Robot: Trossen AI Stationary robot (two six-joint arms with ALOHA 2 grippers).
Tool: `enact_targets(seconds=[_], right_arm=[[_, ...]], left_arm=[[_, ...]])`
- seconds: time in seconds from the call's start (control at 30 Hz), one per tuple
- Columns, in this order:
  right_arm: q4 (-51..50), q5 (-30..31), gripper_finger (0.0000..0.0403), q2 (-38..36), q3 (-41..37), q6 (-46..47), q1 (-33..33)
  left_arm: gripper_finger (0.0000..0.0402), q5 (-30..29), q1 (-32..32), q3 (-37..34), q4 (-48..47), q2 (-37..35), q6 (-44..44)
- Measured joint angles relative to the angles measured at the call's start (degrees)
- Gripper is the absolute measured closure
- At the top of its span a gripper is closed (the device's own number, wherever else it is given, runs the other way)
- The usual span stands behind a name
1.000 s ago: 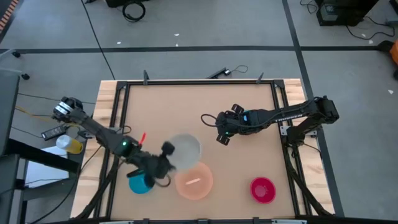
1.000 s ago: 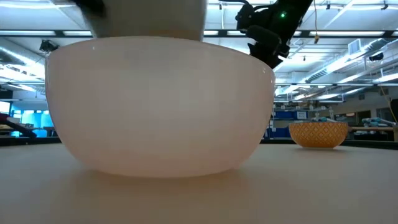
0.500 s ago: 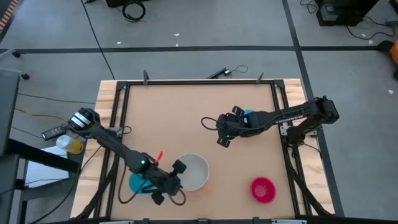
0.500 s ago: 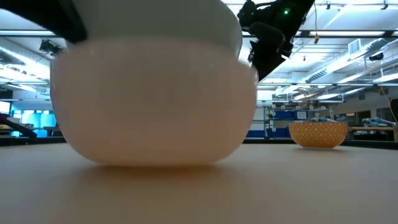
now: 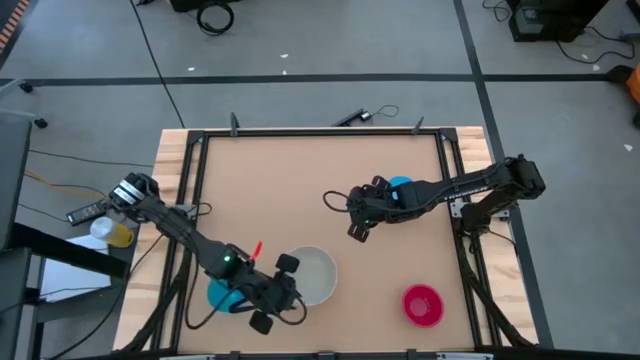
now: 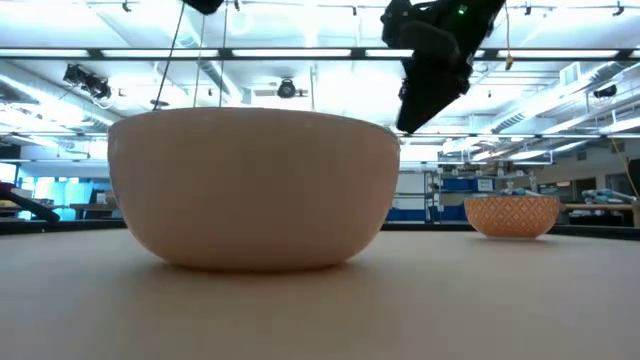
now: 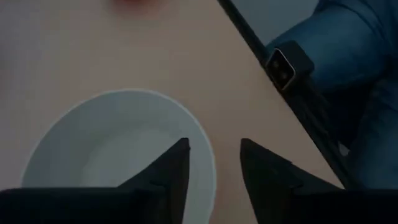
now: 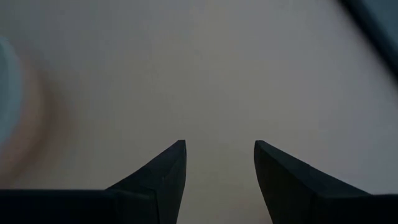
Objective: Nest bowls inside each other
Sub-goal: Stack the blue bowl on the gray bowl
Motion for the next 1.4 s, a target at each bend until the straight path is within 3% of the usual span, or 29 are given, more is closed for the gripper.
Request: enact_targets(seconds=[0.17, 0.33, 0.47, 0.6, 0.77, 0.93, 1.03, 1.2, 1.4], right_arm=[[3.3, -3.6, 0.0208, 1.8, 0.0, -1.1, 1.3], [1.0, 2.1, 0.0208, 1.5, 0.0, 1.2, 3.1], [-0.4, 2.8, 0.0208, 1.5, 0.0, 2.0, 4.3], [-0.5, 3.3, 0.0208, 1.5, 0.0, 3.0, 4.8], [-0.3, 4.5, 0.0208, 1.5, 0.0, 3.0, 5.1], [-4.1, 3.4, 0.0208, 1.4, 0.1, 3.4, 5.3], [-18.9, 1.6, 0.0208, 0.4, 0.0, 6.7, 5.8], [-41.8, 5.8, 0.0208, -1.5, 0.0, 24.1, 6.0], [-40.5, 4.9, 0.0208, -3.8, 0.0, 25.1, 6.3]], left_arm=[[0.0238, -3.5, 1.2, -0.3, -6.2, 0.0, -10.8], [0.0237, -4.0, -1.5, -1.9, -23.0, -1.6, -25.7], [0.0237, -6.2, -6.6, -4.6, -32.6, -6.5, -40.8], [0.0237, -7.4, -11.5, -9.7, -33.8, -12.0, -55.3], [0.0237, -7.0, -15.8, -17.6, -34.2, -15.5, -65.2], [0.0237, -3.9, -17.4, -23.8, -34.1, -15.8, -71.8], [0.0237, -3.3, -17.5, -25.5, -33.7, -15.8, -74.8], [0.0237, -4.8, -17.5, -25.6, -33.3, -15.8, -73.1], [0.0237, -4.8, -17.5, -25.6, -33.3, -15.8, -70.4]])
